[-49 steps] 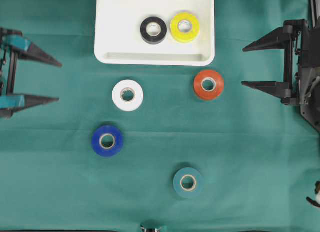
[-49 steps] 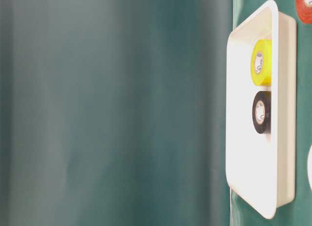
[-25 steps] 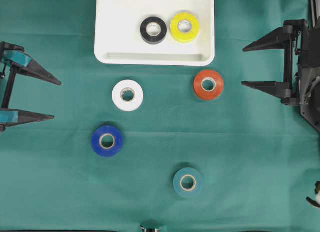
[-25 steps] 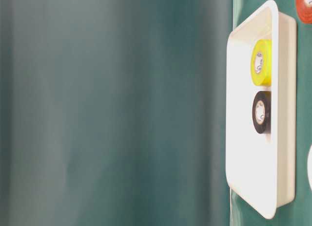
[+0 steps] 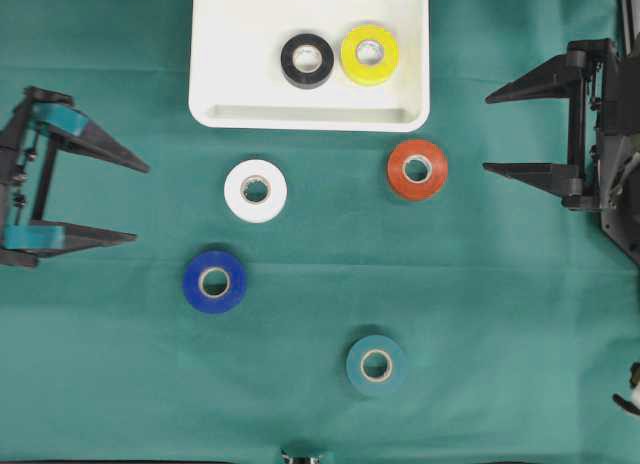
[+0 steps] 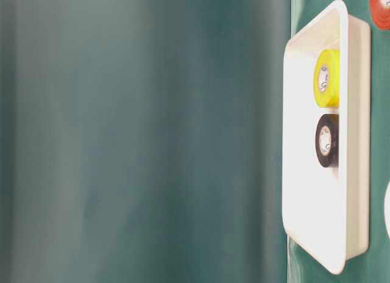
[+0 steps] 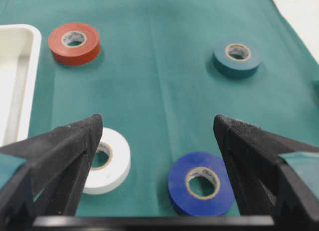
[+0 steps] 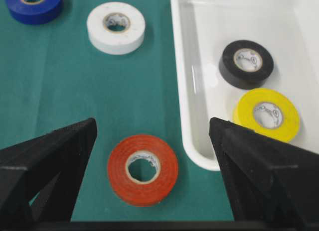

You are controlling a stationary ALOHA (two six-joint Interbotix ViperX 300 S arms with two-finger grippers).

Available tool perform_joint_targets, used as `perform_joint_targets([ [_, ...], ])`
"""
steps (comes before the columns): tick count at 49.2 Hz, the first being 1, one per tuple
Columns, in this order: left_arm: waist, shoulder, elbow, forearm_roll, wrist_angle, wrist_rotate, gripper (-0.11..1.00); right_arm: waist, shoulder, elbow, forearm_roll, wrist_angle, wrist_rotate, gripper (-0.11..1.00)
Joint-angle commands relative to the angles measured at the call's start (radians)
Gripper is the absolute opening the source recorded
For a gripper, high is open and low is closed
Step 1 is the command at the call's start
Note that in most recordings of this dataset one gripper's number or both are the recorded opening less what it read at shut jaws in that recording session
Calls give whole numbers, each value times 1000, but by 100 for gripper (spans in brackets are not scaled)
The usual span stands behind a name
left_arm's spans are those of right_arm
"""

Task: Pick up the tape from a random location and place it into the white case.
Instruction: 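Move the open left gripper over the white tape roll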

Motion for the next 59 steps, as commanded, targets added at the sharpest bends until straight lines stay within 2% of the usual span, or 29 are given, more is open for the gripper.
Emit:
perform_joint_targets([
  [1, -3, 66, -69, -2, -14, 0, 97, 2, 3, -18, 2, -11, 0, 90],
  [18, 23, 322, -267, -2, -12, 5, 97, 2, 2, -17, 2, -11, 0, 90],
  [28, 41, 408, -360, 0, -2, 11, 97, 2, 3, -17, 2, -8, 0, 90],
  [50, 71, 419, -376, 0, 55, 0, 97, 2, 3, -17, 2, -8, 0, 90],
  [59, 71, 439, -420, 0, 189, -3, 97, 0, 3, -17, 2, -3, -2, 90],
])
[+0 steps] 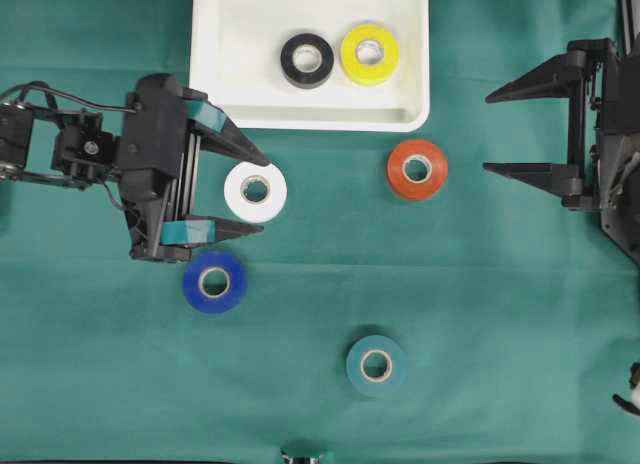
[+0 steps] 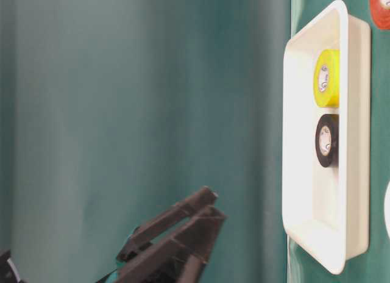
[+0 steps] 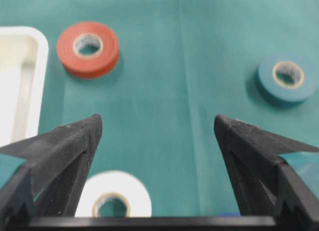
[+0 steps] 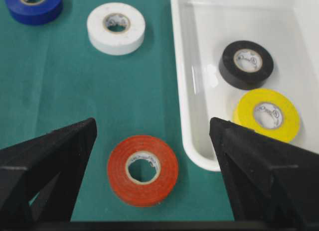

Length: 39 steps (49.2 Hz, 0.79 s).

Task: Pick up the tape from a random location and place it into the white case.
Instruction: 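Move the open left gripper over the white tape roll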

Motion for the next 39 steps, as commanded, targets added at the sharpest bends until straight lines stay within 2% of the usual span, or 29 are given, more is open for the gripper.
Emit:
perform_joint_targets([
  [1, 5, 6, -52, -2, 77, -2, 97, 0, 5, -17, 0, -3, -2, 90],
  [22, 52, 170, -311, 5, 612, -2, 97, 2, 5, -17, -2, 6, -2, 90],
  [31, 61, 213, -390, 8, 755, -2, 97, 2, 5, -17, -2, 6, -2, 90],
  [39, 61, 225, -411, 9, 778, 0, 97, 2, 5, -17, -2, 6, -2, 90],
])
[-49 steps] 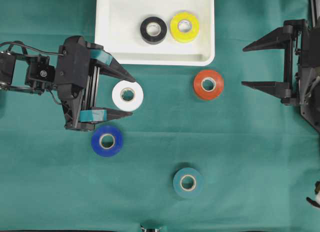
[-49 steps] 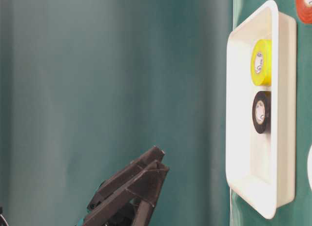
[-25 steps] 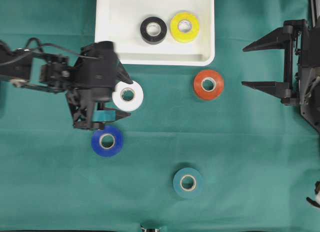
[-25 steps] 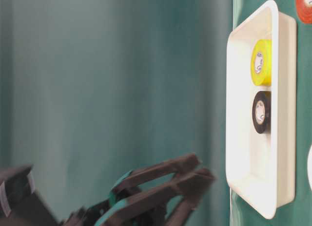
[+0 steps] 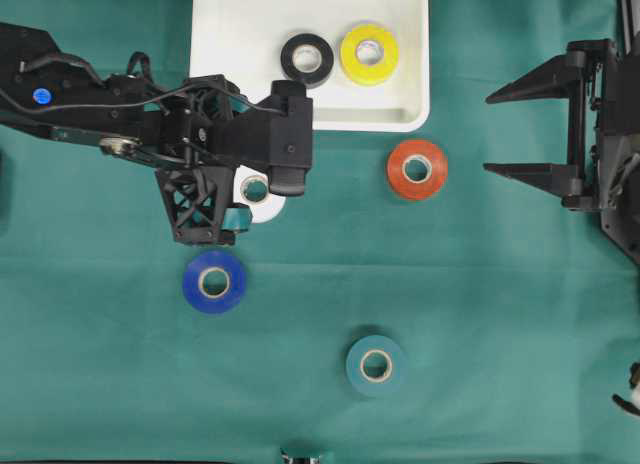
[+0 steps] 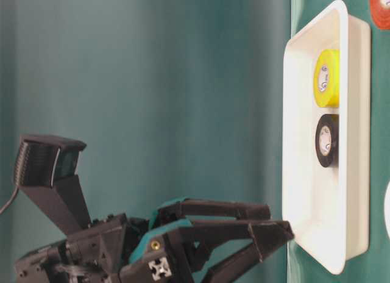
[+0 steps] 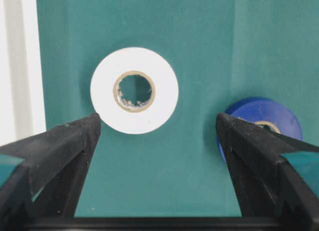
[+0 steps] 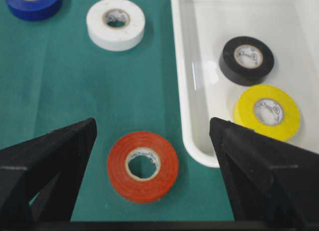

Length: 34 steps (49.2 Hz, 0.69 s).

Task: Pick up the tape from a random location and place it into the white case.
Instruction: 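Lower the left gripper and close it on the white tape roll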

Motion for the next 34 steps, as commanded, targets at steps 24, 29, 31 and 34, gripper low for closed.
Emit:
perform_joint_targets([
  [24, 2, -12, -20, 3, -5, 3, 97, 2, 6, -15, 2, -5, -2, 90],
  [29, 2, -12, -18, 3, -5, 3, 97, 2, 6, -15, 0, -3, -2, 90],
  [31, 0, -14, -18, 3, -6, 2, 97, 0, 6, -15, 0, -3, -2, 90],
  [34, 2, -14, -17, 3, -11, 2, 97, 0, 6, -15, 2, -5, -2, 90],
])
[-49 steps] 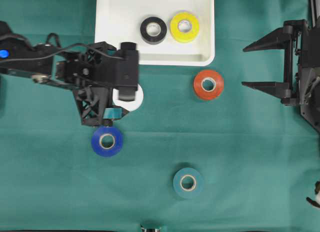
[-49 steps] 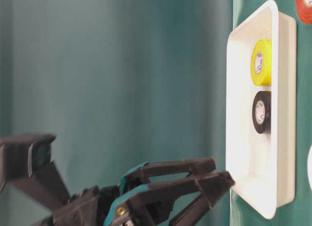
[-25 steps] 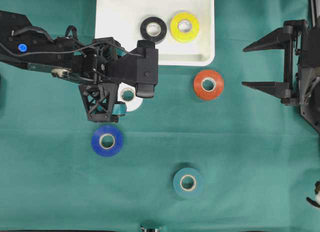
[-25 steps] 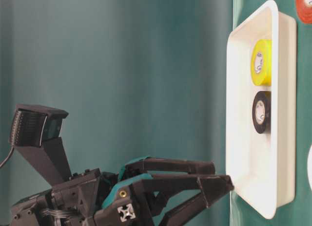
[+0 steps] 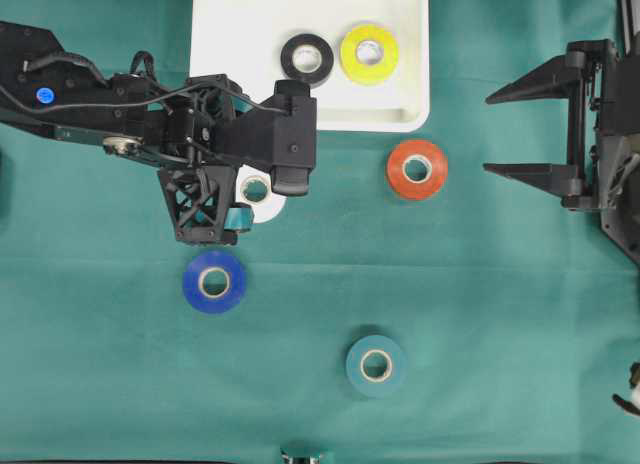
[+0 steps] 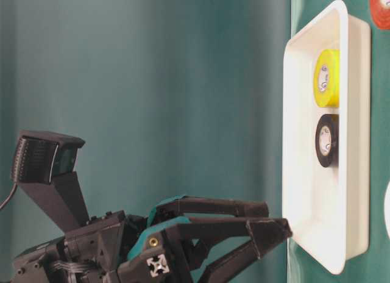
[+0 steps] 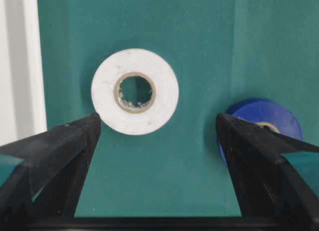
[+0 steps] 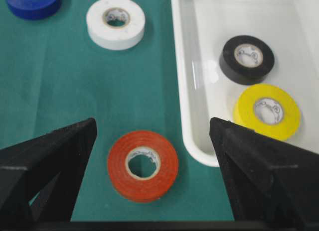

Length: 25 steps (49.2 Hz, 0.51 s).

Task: Pick up the tape from a random location and place it into the white case.
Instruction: 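Lower the left gripper and close it on the white tape roll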

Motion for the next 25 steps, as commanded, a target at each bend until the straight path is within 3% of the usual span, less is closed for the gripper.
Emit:
perform_joint_targets([
  [1, 2, -15, -12, 3, -11, 2, 97, 0, 6, -15, 0, -6, -2, 90],
  [25, 0, -21, 18, 2, -46, 0, 97, 2, 8, -15, 0, -6, -2, 90],
])
